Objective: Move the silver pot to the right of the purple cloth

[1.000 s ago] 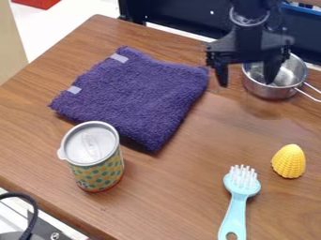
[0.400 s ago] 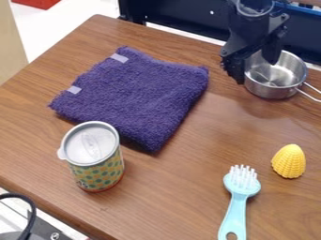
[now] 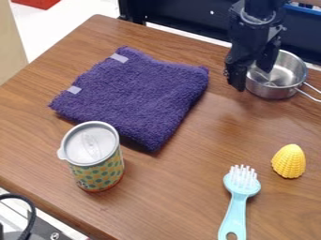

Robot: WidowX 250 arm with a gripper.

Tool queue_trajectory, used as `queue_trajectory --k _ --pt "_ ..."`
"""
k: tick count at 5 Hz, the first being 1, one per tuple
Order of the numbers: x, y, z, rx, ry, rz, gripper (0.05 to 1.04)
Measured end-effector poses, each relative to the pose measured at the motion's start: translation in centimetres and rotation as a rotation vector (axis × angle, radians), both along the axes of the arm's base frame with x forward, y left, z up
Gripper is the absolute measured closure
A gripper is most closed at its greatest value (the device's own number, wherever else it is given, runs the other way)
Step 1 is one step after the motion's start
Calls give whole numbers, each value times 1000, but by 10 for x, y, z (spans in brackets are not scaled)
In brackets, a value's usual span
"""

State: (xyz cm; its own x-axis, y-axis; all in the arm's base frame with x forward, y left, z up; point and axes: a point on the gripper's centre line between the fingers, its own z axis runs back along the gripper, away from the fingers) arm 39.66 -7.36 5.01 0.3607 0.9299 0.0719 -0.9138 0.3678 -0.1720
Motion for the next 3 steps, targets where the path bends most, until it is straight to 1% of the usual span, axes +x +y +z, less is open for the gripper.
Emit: queue_trajectory --k 1,2,3 --pt "0 -3 -12 17 22 2 132" --pt "5 -4 -14 36 -13 -36 403" --pt "5 -6 -15 35 -20 -52 698"
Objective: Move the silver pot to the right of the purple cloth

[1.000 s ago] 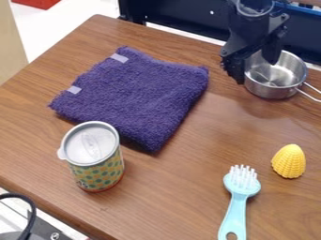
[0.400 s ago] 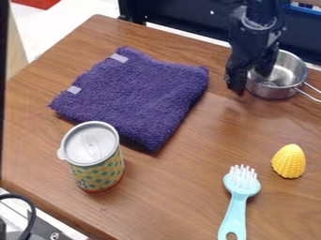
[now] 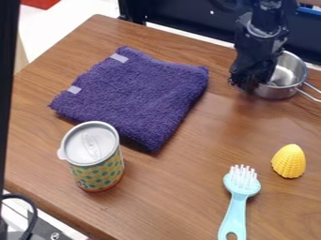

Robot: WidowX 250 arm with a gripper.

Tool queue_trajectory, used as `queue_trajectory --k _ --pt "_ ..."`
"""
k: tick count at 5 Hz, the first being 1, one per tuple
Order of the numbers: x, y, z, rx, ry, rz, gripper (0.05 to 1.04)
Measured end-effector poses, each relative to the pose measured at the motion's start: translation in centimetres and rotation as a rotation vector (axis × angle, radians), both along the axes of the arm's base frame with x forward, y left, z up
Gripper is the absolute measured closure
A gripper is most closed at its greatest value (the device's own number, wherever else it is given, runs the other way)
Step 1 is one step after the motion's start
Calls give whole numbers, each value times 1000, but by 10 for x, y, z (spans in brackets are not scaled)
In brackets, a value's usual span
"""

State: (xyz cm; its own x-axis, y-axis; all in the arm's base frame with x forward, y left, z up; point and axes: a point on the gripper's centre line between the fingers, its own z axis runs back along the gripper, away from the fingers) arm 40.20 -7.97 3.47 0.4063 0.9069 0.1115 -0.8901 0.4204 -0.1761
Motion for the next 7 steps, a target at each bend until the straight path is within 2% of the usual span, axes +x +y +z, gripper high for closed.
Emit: queue_trajectory --k 1,2,3,4,5,6,7 --pt "-4 -1 -7 0 1 -55 915" --pt "-3 -2 -4 3 2 -81 1013" --pt "1 -2 -3 8 -14 -87 1022" --pt "12 -3 10 34 -47 -208 1022" --pt "13 -2 11 42 -48 -385 1022" --pt "12 -2 29 38 -92 -581 1022" --pt "-1 5 48 62 -88 -772 1022"
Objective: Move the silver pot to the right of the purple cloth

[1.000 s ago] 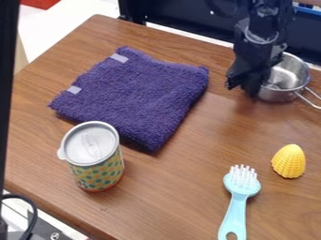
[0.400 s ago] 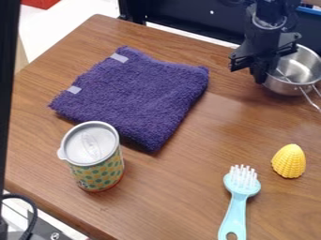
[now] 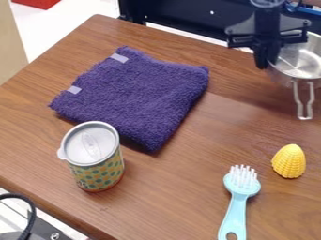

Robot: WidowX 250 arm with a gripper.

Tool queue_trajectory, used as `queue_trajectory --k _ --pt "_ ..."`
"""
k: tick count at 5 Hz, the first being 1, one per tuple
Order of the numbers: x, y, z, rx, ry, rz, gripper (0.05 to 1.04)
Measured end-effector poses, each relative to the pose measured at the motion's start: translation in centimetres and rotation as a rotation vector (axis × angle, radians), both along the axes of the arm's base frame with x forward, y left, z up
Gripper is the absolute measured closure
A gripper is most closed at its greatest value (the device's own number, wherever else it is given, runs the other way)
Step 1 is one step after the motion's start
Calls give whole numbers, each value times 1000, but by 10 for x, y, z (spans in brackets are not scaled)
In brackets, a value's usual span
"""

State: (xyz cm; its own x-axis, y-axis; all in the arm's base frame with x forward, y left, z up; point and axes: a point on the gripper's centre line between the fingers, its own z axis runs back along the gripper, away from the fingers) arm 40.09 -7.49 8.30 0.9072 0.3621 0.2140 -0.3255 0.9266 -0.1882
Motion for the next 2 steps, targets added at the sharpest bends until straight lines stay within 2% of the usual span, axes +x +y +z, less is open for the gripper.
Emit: queue_trajectory --k 1,2 --pt "-22 12 3 79 37 -145 1022" --pt "-39 22 4 104 58 -225 1022"
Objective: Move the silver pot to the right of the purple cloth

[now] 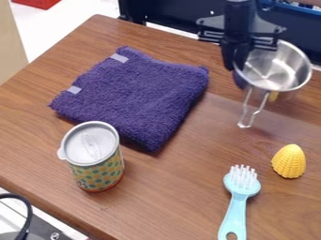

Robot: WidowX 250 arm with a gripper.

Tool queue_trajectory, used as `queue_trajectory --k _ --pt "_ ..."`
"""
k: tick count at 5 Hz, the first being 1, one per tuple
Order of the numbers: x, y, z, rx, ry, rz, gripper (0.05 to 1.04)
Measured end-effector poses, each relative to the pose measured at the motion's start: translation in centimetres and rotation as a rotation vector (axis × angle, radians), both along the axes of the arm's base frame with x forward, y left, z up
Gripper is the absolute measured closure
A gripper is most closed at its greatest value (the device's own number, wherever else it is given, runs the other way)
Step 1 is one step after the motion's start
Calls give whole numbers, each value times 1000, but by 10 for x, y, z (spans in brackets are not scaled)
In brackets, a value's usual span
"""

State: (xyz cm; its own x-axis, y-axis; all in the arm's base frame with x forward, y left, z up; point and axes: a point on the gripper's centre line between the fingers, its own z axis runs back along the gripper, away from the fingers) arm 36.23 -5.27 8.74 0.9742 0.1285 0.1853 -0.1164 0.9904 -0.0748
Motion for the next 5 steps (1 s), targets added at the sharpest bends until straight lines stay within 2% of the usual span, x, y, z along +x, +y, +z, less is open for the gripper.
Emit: queue_trajectory --k 1,2,3,5 --pt "-17 7 -10 29 -1 -86 1022" --pt "-27 10 -22 44 -4 -102 1022" --pt "-32 11 -31 44 -7 -146 1022" --pt "-34 13 -43 55 -53 -139 1022"
